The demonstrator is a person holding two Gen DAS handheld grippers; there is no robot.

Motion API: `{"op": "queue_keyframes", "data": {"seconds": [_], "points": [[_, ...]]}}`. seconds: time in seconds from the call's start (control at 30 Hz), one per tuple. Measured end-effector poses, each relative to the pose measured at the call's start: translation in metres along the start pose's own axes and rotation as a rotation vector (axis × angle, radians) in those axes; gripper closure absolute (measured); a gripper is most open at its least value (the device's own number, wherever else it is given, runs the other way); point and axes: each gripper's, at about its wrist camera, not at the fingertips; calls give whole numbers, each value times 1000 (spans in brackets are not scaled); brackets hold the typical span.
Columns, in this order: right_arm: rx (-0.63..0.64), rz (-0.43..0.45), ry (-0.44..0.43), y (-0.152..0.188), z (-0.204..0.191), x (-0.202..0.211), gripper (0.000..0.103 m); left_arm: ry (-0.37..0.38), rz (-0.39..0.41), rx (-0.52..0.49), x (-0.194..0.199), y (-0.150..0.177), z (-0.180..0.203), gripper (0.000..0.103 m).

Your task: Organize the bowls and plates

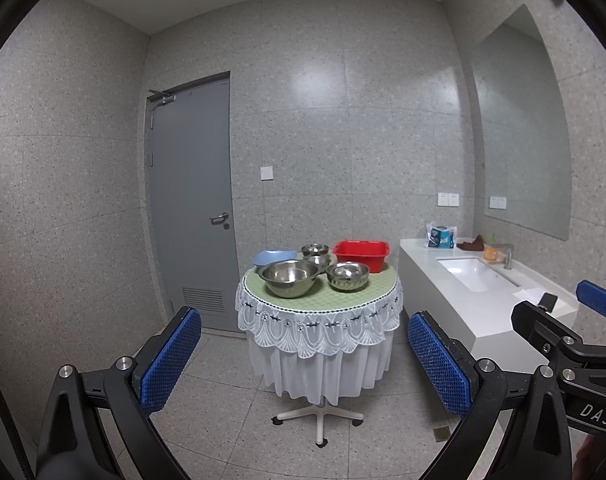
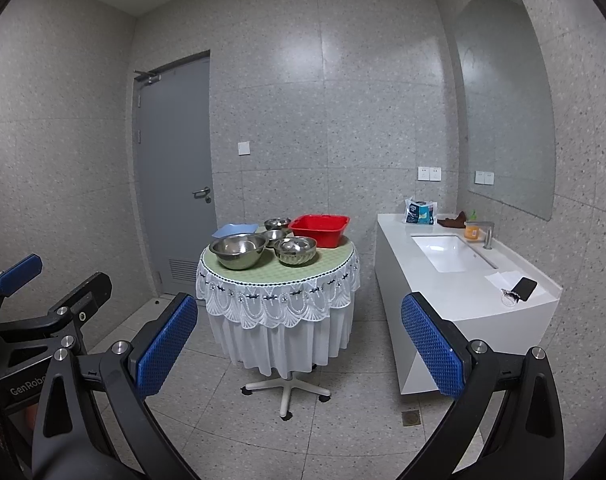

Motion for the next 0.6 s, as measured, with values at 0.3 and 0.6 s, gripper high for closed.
{"op": "queue_keyframes", "data": {"seconds": [0.3,0.6], "points": [[-1,1,-3,-3,1,-4,0,-4,4,-1,-3,2,3,1],[-3,-2,-9,-3,2,-9,0,-11,-1,-5,-14,6,7,1]]}}
Point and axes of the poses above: each gripper's, at about its wrist camera, not at the fingertips, and x roughly against the way its jaws point, z to its right, y to its underside, and after that the axes turned 5 degrees about x, right-handed
